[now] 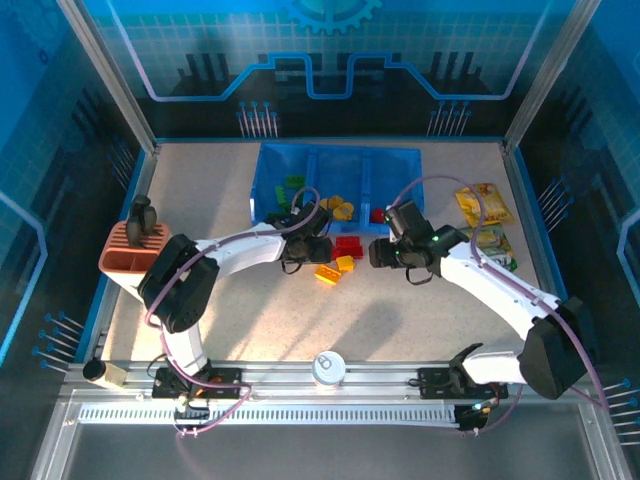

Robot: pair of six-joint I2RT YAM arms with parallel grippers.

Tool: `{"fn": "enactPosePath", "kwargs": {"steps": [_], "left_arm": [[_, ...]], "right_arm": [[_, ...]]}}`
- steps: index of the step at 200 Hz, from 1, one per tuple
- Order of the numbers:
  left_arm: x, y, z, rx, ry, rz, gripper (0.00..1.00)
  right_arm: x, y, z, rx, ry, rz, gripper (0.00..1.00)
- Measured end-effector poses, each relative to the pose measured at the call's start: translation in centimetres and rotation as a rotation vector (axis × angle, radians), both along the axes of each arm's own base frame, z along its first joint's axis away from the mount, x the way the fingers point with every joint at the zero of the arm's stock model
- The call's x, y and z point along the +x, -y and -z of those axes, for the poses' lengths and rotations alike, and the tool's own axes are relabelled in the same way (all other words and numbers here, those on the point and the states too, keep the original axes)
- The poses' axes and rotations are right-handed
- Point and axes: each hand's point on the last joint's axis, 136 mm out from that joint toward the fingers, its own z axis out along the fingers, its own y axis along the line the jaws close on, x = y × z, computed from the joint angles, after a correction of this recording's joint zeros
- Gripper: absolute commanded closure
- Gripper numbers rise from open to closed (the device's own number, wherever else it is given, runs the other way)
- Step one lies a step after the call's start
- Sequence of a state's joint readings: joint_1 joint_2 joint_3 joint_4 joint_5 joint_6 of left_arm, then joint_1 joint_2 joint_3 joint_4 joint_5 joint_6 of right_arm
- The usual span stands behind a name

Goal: Sort the legos into containers by color
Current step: Pick up the lego from the center of the table, then place the lego in the container.

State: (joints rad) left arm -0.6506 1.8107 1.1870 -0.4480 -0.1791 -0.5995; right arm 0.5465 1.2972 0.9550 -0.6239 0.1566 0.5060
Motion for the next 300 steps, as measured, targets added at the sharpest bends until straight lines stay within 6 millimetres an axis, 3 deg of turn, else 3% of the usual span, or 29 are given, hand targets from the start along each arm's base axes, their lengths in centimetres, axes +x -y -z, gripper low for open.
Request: {"fn": "enactPosePath", "kwargs": {"steps": [35,72,96,127,147,172,202,222,240,267,300], "left_arm": [[0.4,0.1,1.0,0.033,-0.022,0.0,0.44],[0.4,-0.3,1.9,0.076,-0.044,0.001,0.58],[0.4,-0.8,1.8,0.104,-0.041,0.002,0.7],[0.7,-1.1,1.0,0.122,-0.017,0.003,0.74],[1.2,-0.9,-1.1,0.104,0.028,0.015,0.73],[2.8,0.3,-5.9,0.037,0.144,0.04,0.72],[6.3,2.7,-12.2,-0.038,0.29,0.067,0.71],[8.9,3.7,-14.6,-0.065,0.352,0.065,0.7],[10.8,3.9,-14.3,-0.063,0.355,0.057,0.7],[12.9,4.1,-11.3,-0.021,0.309,0.058,0.69],[13.8,4.2,-8.1,0.015,0.242,0.062,0.64]], "right_arm": [[-0.8,0.4,0.9,0.008,-0.015,0.012,0.4],[-1.1,1.0,0.4,0.032,0.016,0.031,0.4],[-1.9,1.9,0.8,0.035,0.015,0.047,0.4],[-2.5,2.4,0.9,0.044,0.02,0.063,0.4],[-2.9,2.6,1.2,0.048,0.02,0.066,0.4],[-3.6,2.8,2.1,0.051,-0.005,0.071,0.4],[-4.9,3.0,3.4,0.074,-0.036,0.077,0.4],[-5.7,3.1,4.0,0.087,-0.054,0.078,0.4],[-6.1,3.1,4.0,0.096,-0.054,0.079,0.4],[-6.6,3.3,3.6,0.114,-0.039,0.075,0.4],[-7.0,3.5,3.1,0.126,-0.028,0.075,0.4]]}}
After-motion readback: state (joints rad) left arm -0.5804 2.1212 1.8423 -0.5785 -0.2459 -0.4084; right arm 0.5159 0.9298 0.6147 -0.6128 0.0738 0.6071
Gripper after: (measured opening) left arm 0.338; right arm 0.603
